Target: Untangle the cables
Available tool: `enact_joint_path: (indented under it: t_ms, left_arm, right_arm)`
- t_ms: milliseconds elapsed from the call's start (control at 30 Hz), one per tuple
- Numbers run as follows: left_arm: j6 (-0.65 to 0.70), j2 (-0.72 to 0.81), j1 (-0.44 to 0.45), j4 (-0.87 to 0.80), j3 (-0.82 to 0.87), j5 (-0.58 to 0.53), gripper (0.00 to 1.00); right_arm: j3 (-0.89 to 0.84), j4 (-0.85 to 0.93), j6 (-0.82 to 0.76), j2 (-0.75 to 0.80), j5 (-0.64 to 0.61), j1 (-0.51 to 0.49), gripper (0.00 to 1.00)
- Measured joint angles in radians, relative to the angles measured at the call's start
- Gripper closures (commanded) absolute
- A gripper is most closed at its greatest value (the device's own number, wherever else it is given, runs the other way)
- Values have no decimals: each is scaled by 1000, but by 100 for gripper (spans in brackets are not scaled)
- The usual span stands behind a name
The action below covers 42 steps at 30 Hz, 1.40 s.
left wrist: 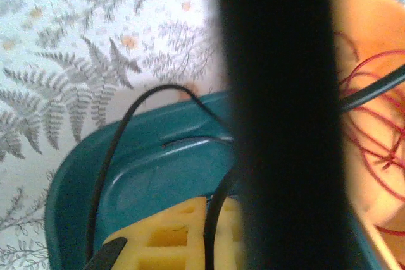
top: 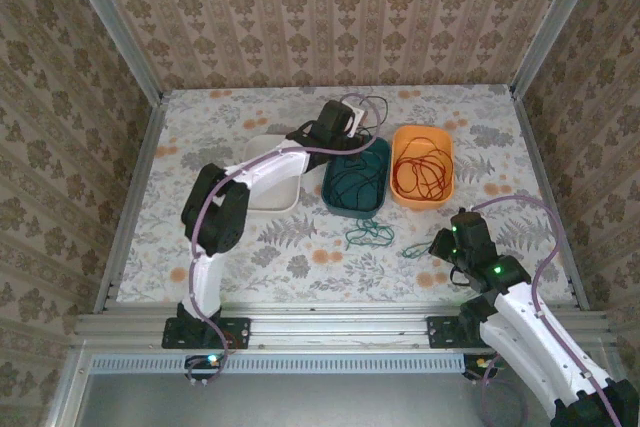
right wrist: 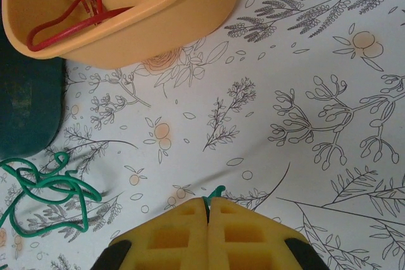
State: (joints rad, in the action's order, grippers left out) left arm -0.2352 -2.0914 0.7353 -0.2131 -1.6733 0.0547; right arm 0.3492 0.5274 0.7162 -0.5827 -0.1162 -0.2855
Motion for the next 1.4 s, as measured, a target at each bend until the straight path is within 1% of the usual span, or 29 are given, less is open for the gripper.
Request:
enact_joint_path:
  t_ms: [133,233,400,467,667,800,900,1100,1167,1267,1333,1400]
  left_arm:
    - [-25,-69,-3,-116,-99,0,100]
    - [-50,-100,-3,-170,-130,5,98]
    - [-73,-118,1,-227,-139,14,89]
    - [-79,-124,6,-245,-150,13,81]
    - [-92,-124,43,-309,-161,7,81]
    - [-126,-117,61,-346,-141,8,84]
    - [-150,-108,62,-387,-122,9,85]
    - [-182,-105,62,-463,-119,8,83]
    - [-193,-105,62,-483,-119,11,79]
    - [-209,-105,62,-515,-119,27,67]
    - [-216,-105,63,-545,-128,35,56]
    - [-219,-105,64,-574,-150,40,49]
  right_arm:
    - [7,0,-6,0,12,0,100]
    - [11,0,-6,0,17,0,100]
    - [13,0,-7,0,18,0,100]
    - [17,0,-8,0,18,0,100]
    - [28,0,-10,0,18,0,100]
    - [28,0,-10,0,18,0,100]
    - [30,0,-13,0,18,0,100]
    - [43,0,-19,0,18,0,100]
    - [45,0,-24,2,18,0,100]
    - [45,0,-29,3,18,0,100]
    - [45,1,-33,3,18,0,100]
    - [45,1,-34,3,18,0,100]
